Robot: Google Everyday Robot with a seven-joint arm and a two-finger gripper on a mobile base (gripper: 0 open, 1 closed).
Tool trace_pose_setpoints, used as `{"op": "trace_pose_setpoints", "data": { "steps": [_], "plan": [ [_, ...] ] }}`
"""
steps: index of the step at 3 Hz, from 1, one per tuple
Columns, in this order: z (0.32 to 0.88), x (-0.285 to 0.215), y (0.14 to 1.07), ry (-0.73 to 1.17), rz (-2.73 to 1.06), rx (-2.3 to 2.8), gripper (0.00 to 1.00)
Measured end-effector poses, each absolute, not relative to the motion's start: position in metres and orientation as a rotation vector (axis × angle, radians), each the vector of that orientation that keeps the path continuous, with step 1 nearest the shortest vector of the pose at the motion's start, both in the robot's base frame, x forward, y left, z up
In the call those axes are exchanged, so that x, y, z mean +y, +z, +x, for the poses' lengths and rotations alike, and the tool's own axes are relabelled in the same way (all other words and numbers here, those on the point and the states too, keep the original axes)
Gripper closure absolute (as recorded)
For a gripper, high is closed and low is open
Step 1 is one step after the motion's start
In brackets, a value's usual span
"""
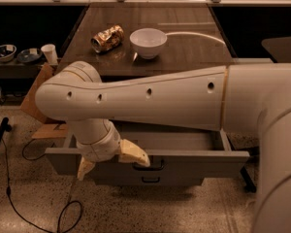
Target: Close top drawer
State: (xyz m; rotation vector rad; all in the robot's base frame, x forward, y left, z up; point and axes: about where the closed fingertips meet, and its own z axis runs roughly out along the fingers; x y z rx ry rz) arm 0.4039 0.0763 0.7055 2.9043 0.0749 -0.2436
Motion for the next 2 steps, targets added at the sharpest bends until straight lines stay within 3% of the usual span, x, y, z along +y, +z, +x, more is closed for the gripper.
{"op": "trace_pose_setpoints", "data": {
  "steps": [2],
  "plan": [
    [0.404,0.079,0.674,-0.419,2.888,0.116,0.0]
  ]
}}
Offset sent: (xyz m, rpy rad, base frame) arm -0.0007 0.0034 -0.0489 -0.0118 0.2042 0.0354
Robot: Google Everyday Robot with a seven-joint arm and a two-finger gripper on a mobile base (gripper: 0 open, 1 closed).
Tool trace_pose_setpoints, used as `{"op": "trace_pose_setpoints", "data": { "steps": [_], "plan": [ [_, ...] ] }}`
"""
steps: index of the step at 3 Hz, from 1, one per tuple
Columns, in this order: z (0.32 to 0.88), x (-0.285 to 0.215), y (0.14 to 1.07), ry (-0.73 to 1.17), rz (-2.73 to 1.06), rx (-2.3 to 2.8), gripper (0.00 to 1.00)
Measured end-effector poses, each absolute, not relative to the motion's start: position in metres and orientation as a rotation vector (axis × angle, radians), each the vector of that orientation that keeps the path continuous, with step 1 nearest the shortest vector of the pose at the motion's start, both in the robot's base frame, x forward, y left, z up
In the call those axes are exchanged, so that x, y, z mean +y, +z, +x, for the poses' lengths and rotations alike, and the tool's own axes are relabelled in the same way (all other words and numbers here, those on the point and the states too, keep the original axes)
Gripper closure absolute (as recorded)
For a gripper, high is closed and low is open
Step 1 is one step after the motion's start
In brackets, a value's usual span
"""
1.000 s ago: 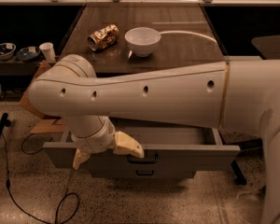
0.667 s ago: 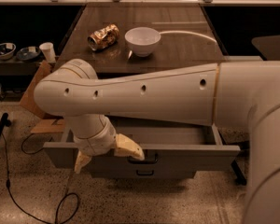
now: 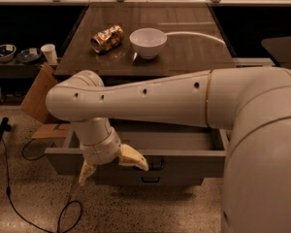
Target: Close top drawer
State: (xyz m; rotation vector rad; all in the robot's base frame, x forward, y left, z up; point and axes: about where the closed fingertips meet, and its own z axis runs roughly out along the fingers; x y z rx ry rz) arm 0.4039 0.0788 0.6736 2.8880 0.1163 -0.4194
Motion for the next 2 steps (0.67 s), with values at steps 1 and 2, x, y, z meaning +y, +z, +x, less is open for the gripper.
{"op": "trace_pose_setpoints", "data": {
  "steps": [1,2],
  "plan": [
    [0.4034,0.0795,0.6648,-0.464,2.891,0.142,0.0],
    [0.4039,0.0797,0.6609,-0.486,2.895,0.149,0.0]
  ]
}}
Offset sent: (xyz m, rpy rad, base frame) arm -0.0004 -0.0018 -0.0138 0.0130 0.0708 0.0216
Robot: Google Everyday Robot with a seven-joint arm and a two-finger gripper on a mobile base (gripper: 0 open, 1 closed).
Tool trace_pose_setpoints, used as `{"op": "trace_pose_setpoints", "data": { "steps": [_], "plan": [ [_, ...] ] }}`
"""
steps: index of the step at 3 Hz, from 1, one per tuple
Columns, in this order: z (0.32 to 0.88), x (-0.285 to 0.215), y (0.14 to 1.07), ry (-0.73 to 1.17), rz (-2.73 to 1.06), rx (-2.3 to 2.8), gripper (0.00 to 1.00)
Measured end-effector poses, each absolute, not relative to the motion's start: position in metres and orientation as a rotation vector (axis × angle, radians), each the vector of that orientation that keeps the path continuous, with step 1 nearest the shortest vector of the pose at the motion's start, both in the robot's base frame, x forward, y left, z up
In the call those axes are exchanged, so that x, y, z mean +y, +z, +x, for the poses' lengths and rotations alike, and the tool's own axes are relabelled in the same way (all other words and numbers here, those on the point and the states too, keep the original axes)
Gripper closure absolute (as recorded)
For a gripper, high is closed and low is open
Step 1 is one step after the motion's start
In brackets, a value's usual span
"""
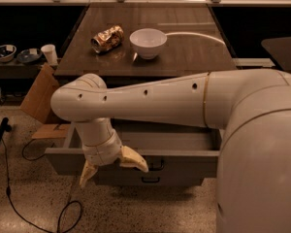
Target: Close top drawer
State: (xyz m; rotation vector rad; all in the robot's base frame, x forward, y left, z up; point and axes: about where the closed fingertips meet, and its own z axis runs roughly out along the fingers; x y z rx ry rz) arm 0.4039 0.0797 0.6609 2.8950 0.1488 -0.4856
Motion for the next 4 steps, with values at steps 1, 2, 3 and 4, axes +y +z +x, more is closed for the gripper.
{"op": "trace_pose_setpoints", "data": {
  "steps": [1,2,3,4],
  "plan": [
    [0.404,0.079,0.6606,-0.484,2.898,0.146,0.13],
    [0.4044,0.0776,0.6614,-0.477,2.911,0.135,0.36],
    [0.4045,0.0775,0.662,-0.474,2.913,0.135,0.6],
    [0.4051,0.0777,0.6628,-0.47,2.916,0.136,0.83]
  ]
}}
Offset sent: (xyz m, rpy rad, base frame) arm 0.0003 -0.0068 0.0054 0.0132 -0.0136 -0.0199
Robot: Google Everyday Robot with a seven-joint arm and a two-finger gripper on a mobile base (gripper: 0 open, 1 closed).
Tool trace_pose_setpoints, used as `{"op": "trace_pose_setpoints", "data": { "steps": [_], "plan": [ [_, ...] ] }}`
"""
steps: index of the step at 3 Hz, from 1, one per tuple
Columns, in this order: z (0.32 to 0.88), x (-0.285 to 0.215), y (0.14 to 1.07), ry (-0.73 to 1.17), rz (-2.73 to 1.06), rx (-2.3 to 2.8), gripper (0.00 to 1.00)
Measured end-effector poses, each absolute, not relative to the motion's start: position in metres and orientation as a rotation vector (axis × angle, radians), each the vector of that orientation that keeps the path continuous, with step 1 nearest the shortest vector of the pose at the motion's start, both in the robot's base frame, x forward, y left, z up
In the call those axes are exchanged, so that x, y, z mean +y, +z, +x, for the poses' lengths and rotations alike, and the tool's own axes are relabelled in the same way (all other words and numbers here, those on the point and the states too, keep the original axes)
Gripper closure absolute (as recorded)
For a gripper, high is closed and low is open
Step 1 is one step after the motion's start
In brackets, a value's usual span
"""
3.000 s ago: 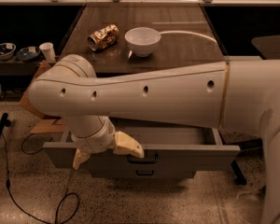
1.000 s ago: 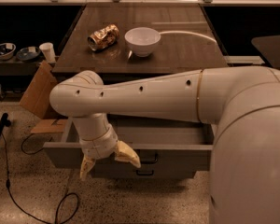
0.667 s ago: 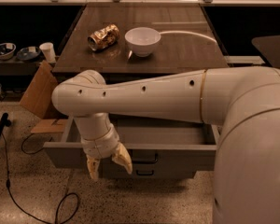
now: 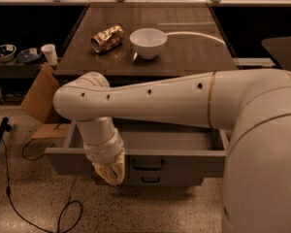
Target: Close top drawer
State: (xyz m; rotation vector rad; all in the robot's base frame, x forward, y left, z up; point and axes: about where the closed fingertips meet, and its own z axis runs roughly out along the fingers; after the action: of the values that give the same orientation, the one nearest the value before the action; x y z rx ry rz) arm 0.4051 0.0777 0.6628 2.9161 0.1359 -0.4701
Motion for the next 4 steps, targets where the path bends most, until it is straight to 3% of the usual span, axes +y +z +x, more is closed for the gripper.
{"op": "trace_pose_setpoints", "data": {
  "steps": [1,4],
  "plan": [
    [0.406,0.078,0.664,-0.467,2.919,0.136,1.0],
    [0.444,0.104,0.675,-0.368,3.073,0.043,1.0]
  ]
}}
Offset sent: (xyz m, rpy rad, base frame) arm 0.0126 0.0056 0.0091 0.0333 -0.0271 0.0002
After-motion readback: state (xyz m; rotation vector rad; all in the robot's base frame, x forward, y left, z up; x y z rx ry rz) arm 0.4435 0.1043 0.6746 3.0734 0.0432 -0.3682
